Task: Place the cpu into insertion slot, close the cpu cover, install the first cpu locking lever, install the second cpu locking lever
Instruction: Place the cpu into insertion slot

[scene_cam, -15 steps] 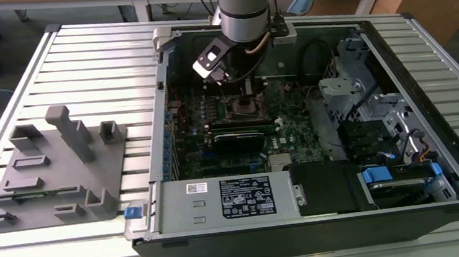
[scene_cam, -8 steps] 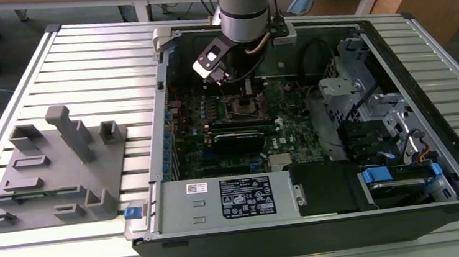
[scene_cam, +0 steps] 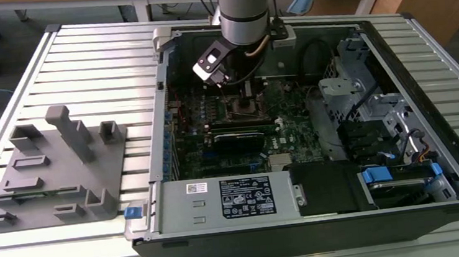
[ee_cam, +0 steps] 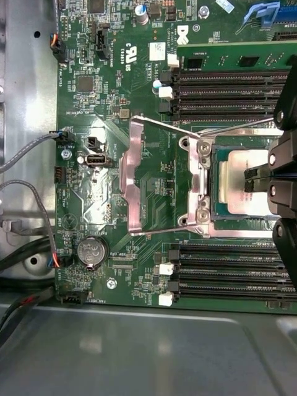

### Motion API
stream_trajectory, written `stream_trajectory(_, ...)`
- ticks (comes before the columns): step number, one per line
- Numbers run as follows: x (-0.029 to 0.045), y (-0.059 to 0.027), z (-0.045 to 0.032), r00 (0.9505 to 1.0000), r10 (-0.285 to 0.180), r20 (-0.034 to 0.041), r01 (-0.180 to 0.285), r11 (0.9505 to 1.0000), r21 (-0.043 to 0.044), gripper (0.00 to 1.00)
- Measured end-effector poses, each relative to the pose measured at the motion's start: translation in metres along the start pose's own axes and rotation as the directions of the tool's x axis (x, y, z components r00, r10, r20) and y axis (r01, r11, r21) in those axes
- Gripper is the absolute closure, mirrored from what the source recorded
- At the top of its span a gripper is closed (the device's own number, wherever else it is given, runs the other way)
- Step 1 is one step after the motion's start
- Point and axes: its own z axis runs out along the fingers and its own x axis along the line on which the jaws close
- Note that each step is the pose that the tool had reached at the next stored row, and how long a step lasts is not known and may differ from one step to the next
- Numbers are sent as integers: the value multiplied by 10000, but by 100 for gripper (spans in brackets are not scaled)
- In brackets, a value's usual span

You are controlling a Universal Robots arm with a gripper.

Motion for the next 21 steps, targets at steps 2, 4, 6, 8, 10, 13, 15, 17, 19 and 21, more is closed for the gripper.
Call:
stream_trajectory(2,12,0,3,10000,0,0,0,10000,0,89)
stream_trajectory(4,16,-1,8,10000,1,-2,-1,10000,-2,89)
stream_trajectory(6,17,-2,20,10000,5,0,-5,10000,0,89)
stream_trajectory(8,17,-3,35,10000,11,0,-11,10000,0,89)
stream_trajectory(10,16,-4,38,10000,13,3,-13,10000,2,89)
stream_trajectory(13,17,-4,39,10000,14,2,-14,10000,1,89)
stream_trajectory(15,16,-4,42,10000,14,2,-14,10000,1,89)
stream_trajectory(17,16,-6,50,10000,14,8,-14,10000,6,89)
stream_trajectory(19,15,-6,54,10000,14,11,-14,10000,6,89)
stream_trajectory(21,17,-6,57,10000,14,4,-14,10000,1,89)
